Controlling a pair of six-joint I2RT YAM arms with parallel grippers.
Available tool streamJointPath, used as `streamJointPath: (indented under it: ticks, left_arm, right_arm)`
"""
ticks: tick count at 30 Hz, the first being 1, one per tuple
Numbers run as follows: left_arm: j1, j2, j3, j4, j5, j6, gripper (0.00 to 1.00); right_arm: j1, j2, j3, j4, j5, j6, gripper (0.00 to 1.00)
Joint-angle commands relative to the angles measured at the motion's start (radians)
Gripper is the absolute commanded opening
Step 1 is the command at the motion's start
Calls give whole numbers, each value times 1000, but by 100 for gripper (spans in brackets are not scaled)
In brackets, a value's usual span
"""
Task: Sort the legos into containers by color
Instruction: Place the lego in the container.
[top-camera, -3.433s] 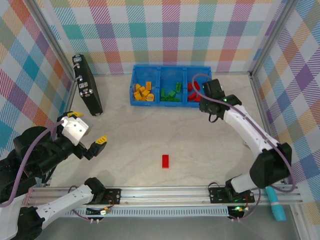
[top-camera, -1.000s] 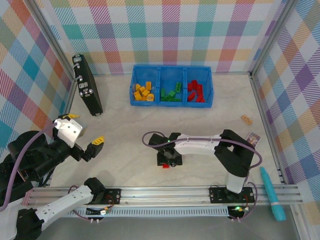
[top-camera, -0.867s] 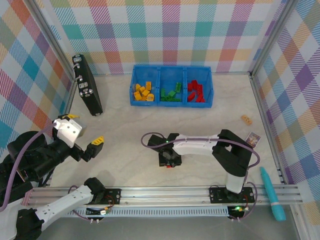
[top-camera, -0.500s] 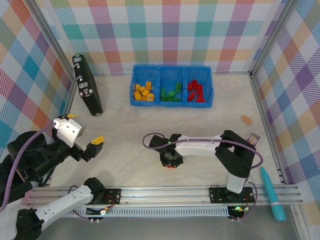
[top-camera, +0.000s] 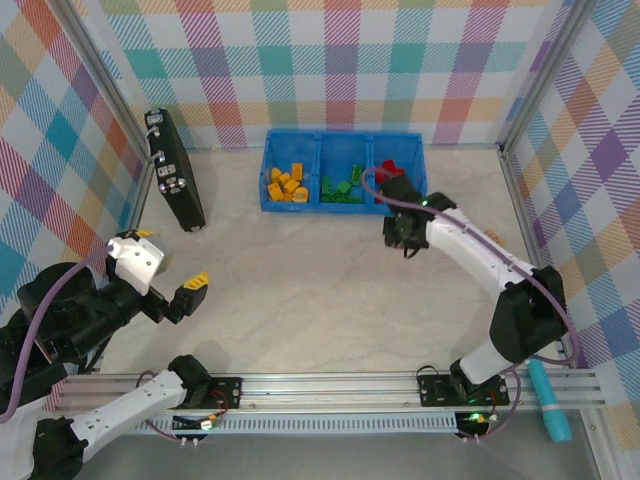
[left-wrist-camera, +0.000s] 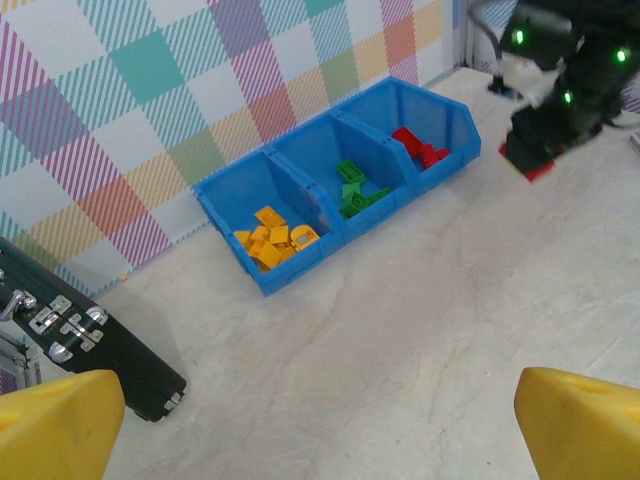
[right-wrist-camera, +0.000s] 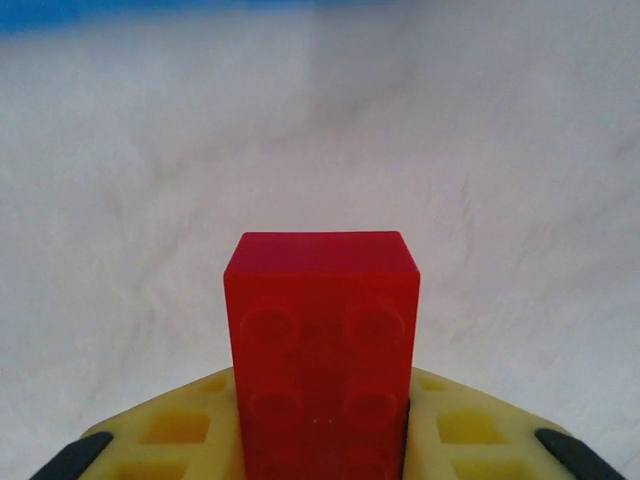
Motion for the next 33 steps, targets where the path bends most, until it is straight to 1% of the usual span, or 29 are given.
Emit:
streamJointPath:
  ticks: [1,5,9,14,20,23,26,30,33]
  left_arm:
    - [-9,-18,-18,40,-8,-17,100]
    - [-10,-17,-36,62,-14,-17,100]
    - [-9,-12,-50,98,-13,-29,100]
    - [-9,-15,-72,127,-9,-46,100]
    - [-9,-6,-82,141,-3,-70,100]
    - [-10,7,-80,141,-42,-85,100]
    - [-10,10,-101,172,-75,-107,100]
    - [-9,-9,-159,238,-112,-141,100]
    - [-9,-22,-229,318,-223,-179,100]
  right_arm:
    - [-66,69,98,84,22,-179,26]
    - [-122,220,271,155,13,-225,26]
    - [-150,391,438,222,-7,-257,26]
    - [-163,613,652,225,31,-279,26]
    - [-168,794,827,205,71,-273,27]
    - [-178,847,869,205,49,-258,31]
    - [-185,864,882,201,38,-248,38]
    - [-185,827,852,218,19,-266,48]
    - [-185,758,792,243,5,-286,52]
